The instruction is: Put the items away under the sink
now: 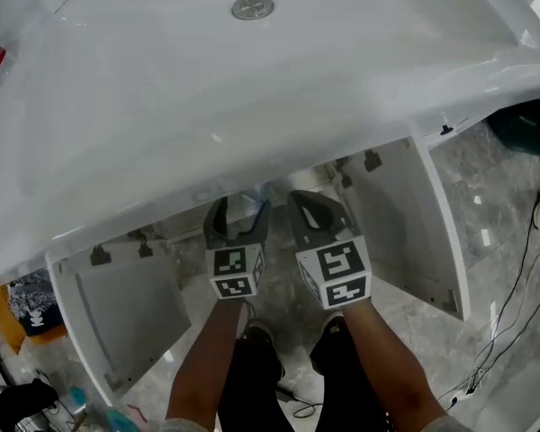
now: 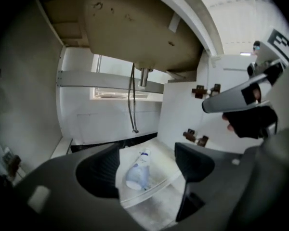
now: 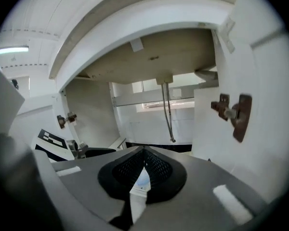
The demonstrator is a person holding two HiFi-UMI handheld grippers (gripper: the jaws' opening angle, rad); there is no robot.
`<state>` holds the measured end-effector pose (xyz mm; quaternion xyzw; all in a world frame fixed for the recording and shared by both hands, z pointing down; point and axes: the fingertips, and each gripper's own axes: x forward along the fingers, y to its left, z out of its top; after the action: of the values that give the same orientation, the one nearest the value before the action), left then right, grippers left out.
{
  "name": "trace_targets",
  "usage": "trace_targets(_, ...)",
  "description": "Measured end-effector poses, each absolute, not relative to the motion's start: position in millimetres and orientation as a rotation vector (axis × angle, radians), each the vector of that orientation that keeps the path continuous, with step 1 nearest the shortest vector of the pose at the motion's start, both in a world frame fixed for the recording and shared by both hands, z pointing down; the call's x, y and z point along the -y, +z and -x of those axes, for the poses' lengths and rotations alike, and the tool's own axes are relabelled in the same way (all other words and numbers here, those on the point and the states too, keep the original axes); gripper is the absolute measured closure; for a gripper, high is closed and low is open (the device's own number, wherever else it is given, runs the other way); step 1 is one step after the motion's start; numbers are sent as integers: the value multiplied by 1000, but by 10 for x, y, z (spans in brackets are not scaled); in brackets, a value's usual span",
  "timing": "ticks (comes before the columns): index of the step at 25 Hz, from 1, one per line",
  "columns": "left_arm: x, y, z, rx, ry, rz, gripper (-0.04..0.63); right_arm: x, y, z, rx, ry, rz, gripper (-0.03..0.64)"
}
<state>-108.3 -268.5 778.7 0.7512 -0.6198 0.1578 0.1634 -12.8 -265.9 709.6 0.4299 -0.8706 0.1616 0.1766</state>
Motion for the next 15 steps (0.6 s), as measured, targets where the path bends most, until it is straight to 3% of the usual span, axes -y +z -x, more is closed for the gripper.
trace_targets(2, 2468, 7412, 1089, 1790, 414, -2122, 306, 2499, 6803, 85, 2443, 495, -1200, 617)
trace_targets(4, 2269, 6993, 1092, 1791, 362, -2102, 338, 2377, 6506, 34, 2413, 523, -1197, 618)
trace_targets(11, 1565, 5662, 1148, 1778, 336, -2013, 541, 2014, 5330, -101, 2389, 588, -1196, 617)
trace_targets(15, 1166, 4915, 1163, 1702, 289, -2041, 583, 1747, 4674, -182, 2379, 585, -1197, 617)
